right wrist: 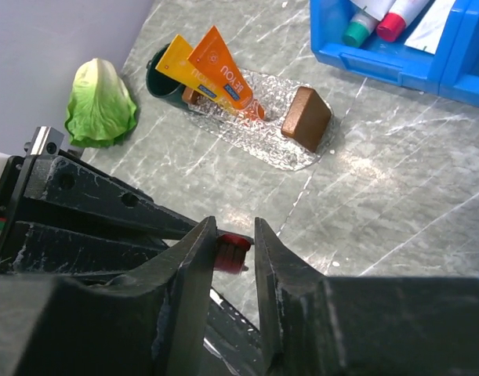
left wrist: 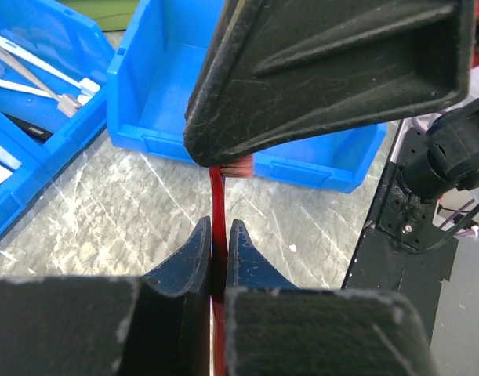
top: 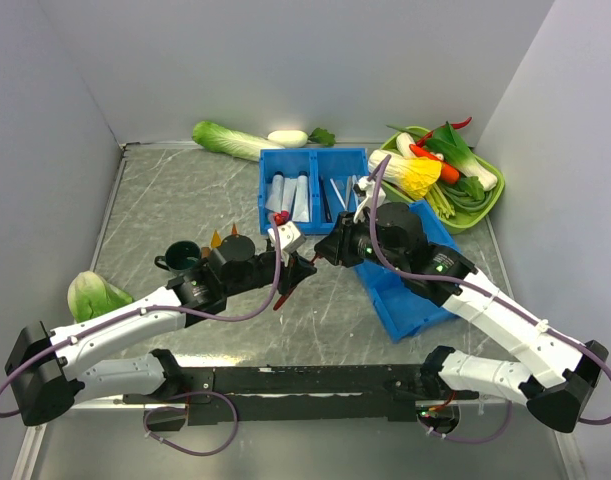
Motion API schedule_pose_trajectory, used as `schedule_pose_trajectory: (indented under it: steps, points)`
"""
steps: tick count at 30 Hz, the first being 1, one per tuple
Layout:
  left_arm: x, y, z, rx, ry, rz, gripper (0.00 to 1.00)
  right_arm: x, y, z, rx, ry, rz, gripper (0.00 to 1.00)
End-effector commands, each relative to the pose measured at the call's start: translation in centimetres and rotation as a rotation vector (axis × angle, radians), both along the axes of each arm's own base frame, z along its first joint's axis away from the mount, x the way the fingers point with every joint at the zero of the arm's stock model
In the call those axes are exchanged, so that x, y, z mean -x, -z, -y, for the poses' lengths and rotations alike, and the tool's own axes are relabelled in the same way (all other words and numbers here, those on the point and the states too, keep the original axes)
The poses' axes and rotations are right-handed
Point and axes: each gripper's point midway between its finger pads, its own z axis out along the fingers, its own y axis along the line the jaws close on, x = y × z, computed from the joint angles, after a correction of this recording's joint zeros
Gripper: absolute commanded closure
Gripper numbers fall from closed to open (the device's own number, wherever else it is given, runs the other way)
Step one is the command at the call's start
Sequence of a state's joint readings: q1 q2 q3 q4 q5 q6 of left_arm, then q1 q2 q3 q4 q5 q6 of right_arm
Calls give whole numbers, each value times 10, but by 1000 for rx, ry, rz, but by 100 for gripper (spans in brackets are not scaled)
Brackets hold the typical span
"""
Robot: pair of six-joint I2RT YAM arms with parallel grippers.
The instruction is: Prepare toiletry sets of a toothbrush and toothpaste on the tray
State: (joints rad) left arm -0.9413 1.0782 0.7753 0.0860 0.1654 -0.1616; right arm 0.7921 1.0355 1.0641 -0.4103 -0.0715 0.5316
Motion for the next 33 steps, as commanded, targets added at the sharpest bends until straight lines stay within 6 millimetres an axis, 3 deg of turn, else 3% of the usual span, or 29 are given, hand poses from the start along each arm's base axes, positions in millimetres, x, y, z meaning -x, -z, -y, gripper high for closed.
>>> schedule_pose_trajectory:
  steps: [1,8,10,13,14,17,19,20,22,26,28,29,31,32,33]
  points:
    - [-3,-15,2,33,-15,35,99,-2,-26,-7,-66,-7,43,69]
    - [-5,-12,2,21,-22,29,99,1,-28,-14,-93,-41,38,100]
    - [-6,-12,1,17,-31,29,96,1,-29,-14,-94,-37,44,100]
    - [-6,-15,0,12,-34,34,61,-3,-34,-6,-81,-5,75,100]
    - [-6,-18,-2,18,-41,35,37,-4,-39,0,-65,11,99,100]
    - [-18,-34,-14,83,-93,34,10,-11,-56,21,-23,89,183,100]
    - [-24,-44,-24,148,-112,13,4,-16,-72,37,-9,149,253,100]
    - [-38,-50,-35,178,-153,18,1,-18,-76,43,14,161,289,100]
    - [-44,-60,-43,205,-167,18,1,-22,-89,57,34,225,342,100]
    - [-78,-77,-86,223,-361,52,4,-26,-112,68,83,281,460,100]
    - [-98,-97,-113,258,-492,77,3,-27,-125,61,76,274,516,100]
    - [-115,-121,-140,292,-584,109,3,-28,-127,57,76,270,529,100]
    - [-135,-130,-167,314,-683,72,3,-33,-132,38,87,249,553,100]
    - [-147,-147,-194,343,-757,92,4,-35,-133,32,94,242,558,100]
    - [-154,-151,-205,356,-786,87,3,-40,-124,17,121,223,548,100]
